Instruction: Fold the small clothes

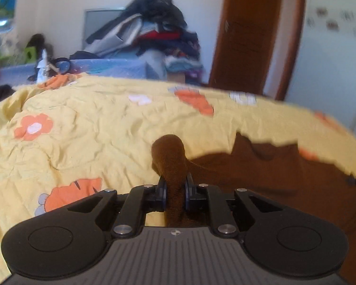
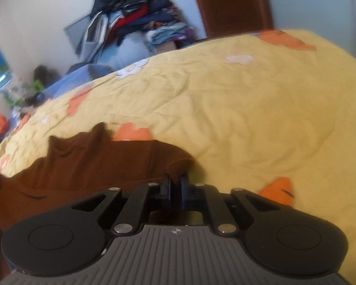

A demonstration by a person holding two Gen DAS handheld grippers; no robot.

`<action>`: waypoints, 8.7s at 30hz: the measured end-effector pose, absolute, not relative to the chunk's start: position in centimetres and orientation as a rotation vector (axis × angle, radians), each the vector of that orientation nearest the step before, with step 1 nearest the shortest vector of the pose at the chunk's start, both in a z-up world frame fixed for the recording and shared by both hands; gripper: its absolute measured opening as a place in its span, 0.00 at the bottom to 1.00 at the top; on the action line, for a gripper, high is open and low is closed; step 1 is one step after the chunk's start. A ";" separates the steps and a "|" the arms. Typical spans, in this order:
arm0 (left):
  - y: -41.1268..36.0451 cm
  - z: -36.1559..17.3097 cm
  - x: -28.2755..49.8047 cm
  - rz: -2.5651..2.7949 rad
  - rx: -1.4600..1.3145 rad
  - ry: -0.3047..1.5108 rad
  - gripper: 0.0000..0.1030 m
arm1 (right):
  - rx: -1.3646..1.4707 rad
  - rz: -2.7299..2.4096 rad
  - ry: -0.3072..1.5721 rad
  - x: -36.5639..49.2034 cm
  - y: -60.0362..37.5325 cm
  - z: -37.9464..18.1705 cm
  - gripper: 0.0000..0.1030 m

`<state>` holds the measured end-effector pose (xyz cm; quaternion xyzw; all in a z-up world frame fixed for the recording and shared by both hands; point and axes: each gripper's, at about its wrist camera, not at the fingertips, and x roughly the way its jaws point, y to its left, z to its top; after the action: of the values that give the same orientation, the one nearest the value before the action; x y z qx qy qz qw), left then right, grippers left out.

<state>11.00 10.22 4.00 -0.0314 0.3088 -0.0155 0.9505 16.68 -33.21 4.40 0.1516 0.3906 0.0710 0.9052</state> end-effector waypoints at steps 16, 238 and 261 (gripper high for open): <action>12.6 0.9 2.7 -0.127 -0.371 0.717 0.53 | 0.248 0.327 0.853 7.3 -31.5 5.0 0.45; 14.9 0.6 -20.5 -0.590 -0.666 1.121 0.82 | 0.785 0.618 1.011 -16.1 -35.1 4.2 1.00; 14.8 -0.8 -14.9 -0.517 -0.855 1.058 0.82 | 0.907 0.562 1.061 -14.9 -35.8 3.7 0.91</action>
<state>-14.90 14.82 -0.78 -0.3909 0.4834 -0.2361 0.7468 -14.95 -35.78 3.66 0.4118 0.4817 0.2554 0.7302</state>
